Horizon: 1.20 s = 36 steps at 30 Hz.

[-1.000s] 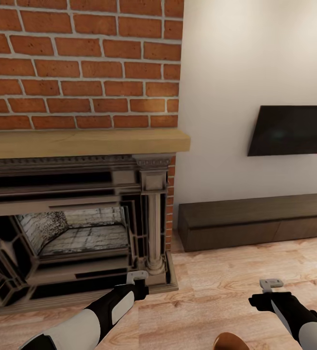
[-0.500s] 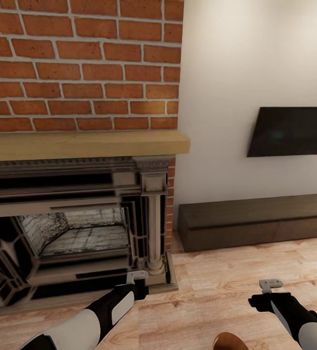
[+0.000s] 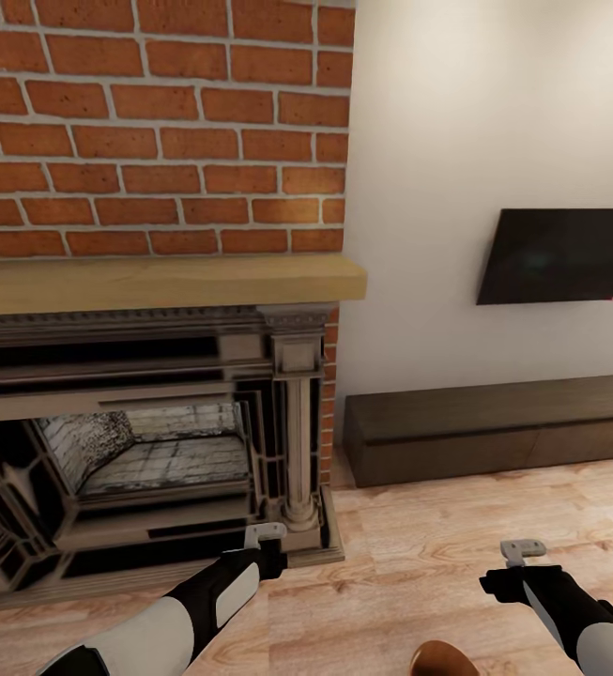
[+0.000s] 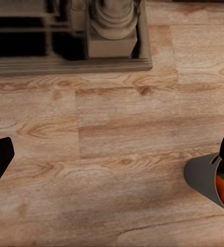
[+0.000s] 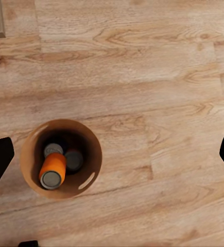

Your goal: Put the three can of soda from the living room inside the tash can in the kitchen.

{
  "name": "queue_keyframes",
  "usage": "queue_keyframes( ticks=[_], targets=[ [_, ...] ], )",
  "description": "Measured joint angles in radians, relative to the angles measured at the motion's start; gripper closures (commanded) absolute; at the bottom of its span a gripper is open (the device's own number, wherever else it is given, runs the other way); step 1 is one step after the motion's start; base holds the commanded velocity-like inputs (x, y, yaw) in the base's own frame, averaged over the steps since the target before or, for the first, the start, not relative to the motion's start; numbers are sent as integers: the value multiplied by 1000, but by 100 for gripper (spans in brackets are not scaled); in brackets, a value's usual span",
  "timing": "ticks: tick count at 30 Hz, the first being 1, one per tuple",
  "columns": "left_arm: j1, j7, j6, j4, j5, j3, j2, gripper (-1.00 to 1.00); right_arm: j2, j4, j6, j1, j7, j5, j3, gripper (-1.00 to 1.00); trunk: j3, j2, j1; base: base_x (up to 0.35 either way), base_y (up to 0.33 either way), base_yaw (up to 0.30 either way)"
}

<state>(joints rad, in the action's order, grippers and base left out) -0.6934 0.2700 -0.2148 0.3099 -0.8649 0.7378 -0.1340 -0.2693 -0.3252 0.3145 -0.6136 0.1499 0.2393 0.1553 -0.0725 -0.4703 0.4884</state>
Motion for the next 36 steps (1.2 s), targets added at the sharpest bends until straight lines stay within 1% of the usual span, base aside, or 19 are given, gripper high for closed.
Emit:
queue_keyframes(
  ticks=[10,23,27,36],
  targets=[
    [0,0,1,0,0,0,-1,-100,0,1,0,0,0,-1,0,-100,31,70,-38,0,0,0],
    [0,0,3,1,-1,0,0,-100,-1,2,0,0,1,-1,1,-100,31,70,-38,0,0,0],
    [1,0,26,1,-1,0,1,-100,-1,2,0,0,1,-2,0,-100,31,70,-38,0,0,0],
    [2,0,38,1,-1,-1,1,-100,-1,2,1,0,3,-1,0,-100,32,70,-38,0,0,0]
  ],
)
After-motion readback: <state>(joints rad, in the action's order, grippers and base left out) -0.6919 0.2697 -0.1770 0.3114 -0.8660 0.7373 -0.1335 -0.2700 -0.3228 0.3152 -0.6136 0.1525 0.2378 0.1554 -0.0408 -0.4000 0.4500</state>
